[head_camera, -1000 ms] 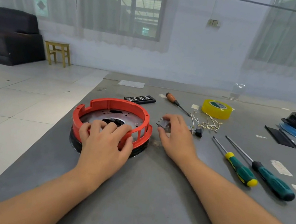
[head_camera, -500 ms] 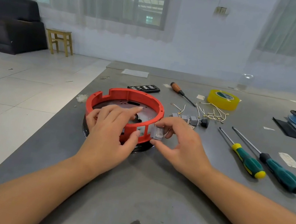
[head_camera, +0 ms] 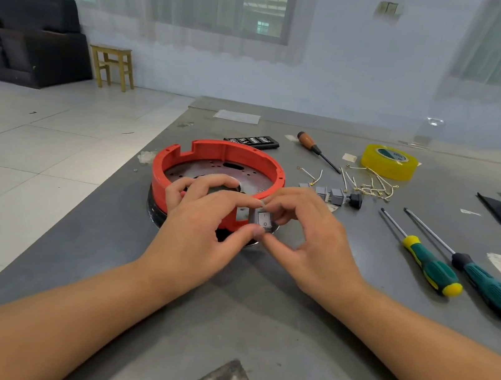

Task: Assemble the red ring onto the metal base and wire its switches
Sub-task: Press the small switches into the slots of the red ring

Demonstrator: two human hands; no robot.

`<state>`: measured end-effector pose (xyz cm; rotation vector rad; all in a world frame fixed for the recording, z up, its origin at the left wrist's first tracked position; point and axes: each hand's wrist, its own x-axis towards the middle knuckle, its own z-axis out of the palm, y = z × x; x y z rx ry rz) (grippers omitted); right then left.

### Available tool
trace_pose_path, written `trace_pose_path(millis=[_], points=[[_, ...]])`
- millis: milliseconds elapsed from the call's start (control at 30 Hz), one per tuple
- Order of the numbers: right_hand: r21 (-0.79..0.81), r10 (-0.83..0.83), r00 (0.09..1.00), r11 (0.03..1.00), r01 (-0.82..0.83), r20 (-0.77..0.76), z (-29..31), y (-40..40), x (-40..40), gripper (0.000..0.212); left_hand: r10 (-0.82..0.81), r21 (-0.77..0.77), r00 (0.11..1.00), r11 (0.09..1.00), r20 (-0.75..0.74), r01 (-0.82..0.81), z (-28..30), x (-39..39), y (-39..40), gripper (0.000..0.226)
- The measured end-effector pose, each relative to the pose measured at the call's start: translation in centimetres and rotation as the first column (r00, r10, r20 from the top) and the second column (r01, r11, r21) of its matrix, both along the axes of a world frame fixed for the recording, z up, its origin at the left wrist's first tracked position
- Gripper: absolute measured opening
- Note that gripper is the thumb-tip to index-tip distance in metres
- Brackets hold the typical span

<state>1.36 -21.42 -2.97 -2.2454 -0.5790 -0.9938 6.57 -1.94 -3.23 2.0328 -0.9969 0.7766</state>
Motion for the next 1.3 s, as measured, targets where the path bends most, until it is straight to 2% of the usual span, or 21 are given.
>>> trace_pose_path(millis=[100, 200, 267, 433, 600, 733, 967, 1100, 1300], points=[[0.184, 0.097, 0.993, 0.979, -0.083, -0.068, -0.1, 0.0, 0.1, 0.029, -0.015, -0.027, 1.000, 1.000, -0.027, 0.015, -0.1, 0.5, 0.3, 0.030], [0.420, 0.197, 0.956, 0.903, -0.092, -0.216, -0.2, -0.2, 0.0, 0.020, -0.029, -0.018, 1.000, 0.999, -0.010, 0.029, -0.1, 0.7, 0.5, 0.027], [0.473, 0.226, 0.933, 0.878, -0.070, -0.281, -0.4, -0.4, 0.1, 0.019, -0.041, 0.017, 0.999, 0.999, 0.019, 0.041, 0.0, 0.7, 0.5, 0.026], [0.464, 0.246, 0.929, 0.881, -0.094, -0.278, -0.3, -0.3, 0.1, 0.023, -0.045, 0.054, 0.998, 0.998, 0.035, 0.043, 0.1, 0.8, 0.4, 0.027], [0.462, 0.238, 0.934, 0.882, -0.093, -0.267, -0.2, -0.3, 0.2, 0.020, -0.038, -0.019, 0.999, 0.999, -0.035, 0.037, -0.1, 1.0, 0.4, 0.041], [0.477, 0.231, 0.931, 0.876, -0.073, -0.281, -0.2, -0.3, 0.3, 0.020, -0.029, -0.038, 0.999, 0.999, -0.024, 0.028, -0.2, 1.1, 0.4, 0.049], [0.479, 0.230, 0.920, 0.876, -0.053, -0.318, -0.3, -0.2, 0.5, 0.019, 0.136, 0.084, 0.989, 0.988, -0.060, -0.130, -0.1, 1.9, 1.2, 0.042], [0.441, 0.201, 0.920, 0.897, -0.035, -0.336, -0.4, 0.1, 0.7, 0.019, 0.131, 0.157, 0.988, 0.981, -0.082, -0.117, 0.0, 2.3, 1.4, 0.044], [0.444, 0.189, 0.922, 0.896, -0.020, -0.339, -0.4, 0.5, 1.0, 0.018, 0.139, 0.142, 0.987, 0.982, -0.078, -0.127, 0.0, 2.2, 1.1, 0.044]])
